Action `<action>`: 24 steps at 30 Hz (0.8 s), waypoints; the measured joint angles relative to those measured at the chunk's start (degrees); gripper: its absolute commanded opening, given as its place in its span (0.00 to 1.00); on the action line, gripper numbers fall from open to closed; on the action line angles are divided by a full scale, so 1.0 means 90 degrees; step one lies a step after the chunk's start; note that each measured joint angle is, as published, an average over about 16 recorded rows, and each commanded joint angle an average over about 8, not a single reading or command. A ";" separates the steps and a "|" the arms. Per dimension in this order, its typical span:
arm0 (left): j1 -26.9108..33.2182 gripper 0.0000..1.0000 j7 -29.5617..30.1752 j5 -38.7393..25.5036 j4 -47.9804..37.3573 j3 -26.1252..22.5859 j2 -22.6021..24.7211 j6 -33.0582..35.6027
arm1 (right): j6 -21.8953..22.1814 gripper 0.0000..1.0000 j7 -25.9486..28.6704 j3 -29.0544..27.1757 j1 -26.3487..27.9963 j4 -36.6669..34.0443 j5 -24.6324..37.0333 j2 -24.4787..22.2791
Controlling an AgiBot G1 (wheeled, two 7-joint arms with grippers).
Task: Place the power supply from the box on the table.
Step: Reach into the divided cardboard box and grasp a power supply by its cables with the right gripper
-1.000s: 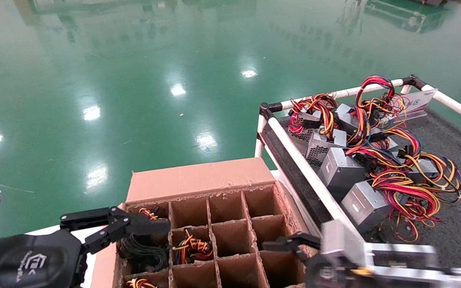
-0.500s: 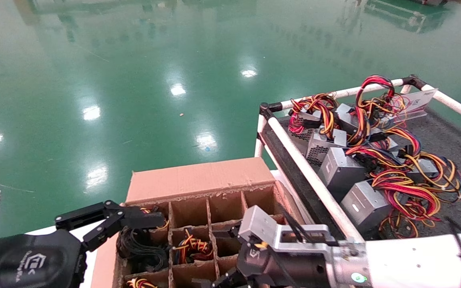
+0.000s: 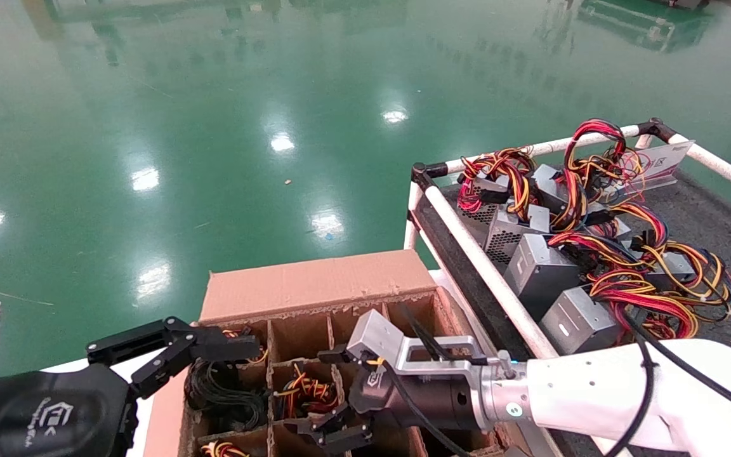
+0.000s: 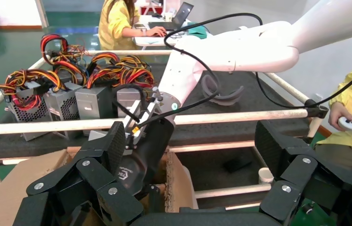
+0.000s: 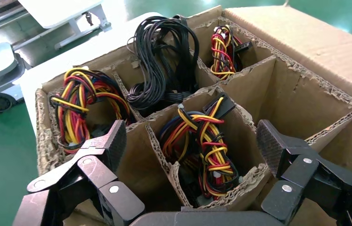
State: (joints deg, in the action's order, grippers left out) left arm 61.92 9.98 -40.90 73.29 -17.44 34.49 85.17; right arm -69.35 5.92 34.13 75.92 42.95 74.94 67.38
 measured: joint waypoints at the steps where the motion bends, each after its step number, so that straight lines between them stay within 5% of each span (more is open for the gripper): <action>1: 0.0000 0.86 0.0000 0.0000 0.0000 0.0000 0.0000 0.0000 | -0.0018 0.00 -0.0045 0.0002 0.0033 -0.0104 -0.0006 0.0044; 24: 0.0002 0.84 -0.0003 0.0005 0.0000 -0.0007 -0.0003 -0.0003 | -0.0305 0.00 -0.0671 0.0032 0.0334 -0.1354 -0.0076 0.0516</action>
State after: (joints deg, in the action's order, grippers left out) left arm 61.94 9.95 -40.85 73.29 -17.50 34.47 85.14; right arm -72.09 -0.12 34.42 78.92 30.76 74.26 72.02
